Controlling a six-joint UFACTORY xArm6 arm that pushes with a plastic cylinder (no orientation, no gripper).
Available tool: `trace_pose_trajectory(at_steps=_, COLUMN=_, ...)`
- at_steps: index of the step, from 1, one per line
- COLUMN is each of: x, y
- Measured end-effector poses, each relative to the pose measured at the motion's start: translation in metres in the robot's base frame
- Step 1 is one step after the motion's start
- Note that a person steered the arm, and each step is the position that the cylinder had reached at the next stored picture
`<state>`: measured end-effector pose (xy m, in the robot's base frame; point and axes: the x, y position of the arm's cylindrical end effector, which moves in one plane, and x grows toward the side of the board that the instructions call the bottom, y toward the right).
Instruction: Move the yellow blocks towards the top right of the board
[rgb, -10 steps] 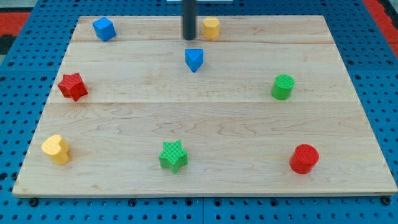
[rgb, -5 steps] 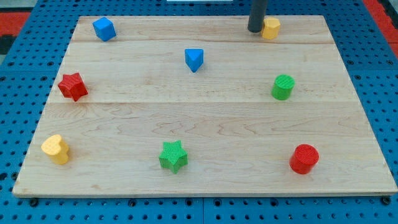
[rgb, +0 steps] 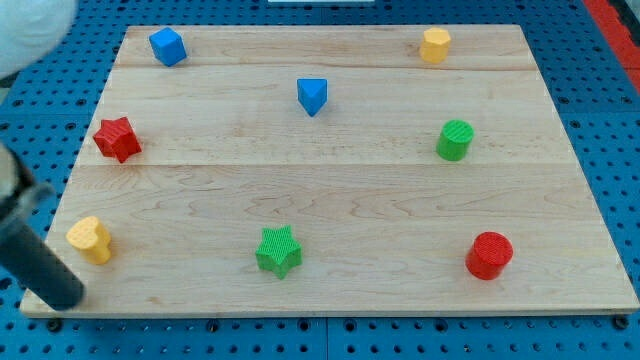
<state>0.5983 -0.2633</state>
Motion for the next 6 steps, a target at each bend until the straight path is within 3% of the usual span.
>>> trace_pose_trajectory(at_steps=1, x=-0.049, y=0.015)
trace_pose_trajectory(at_steps=3, x=-0.078, y=0.079)
trace_pose_trajectory(at_steps=4, x=-0.075, y=0.073)
trace_pose_trajectory(at_steps=5, x=-0.119, y=0.104)
trace_pose_trajectory(at_steps=6, x=-0.120, y=0.190)
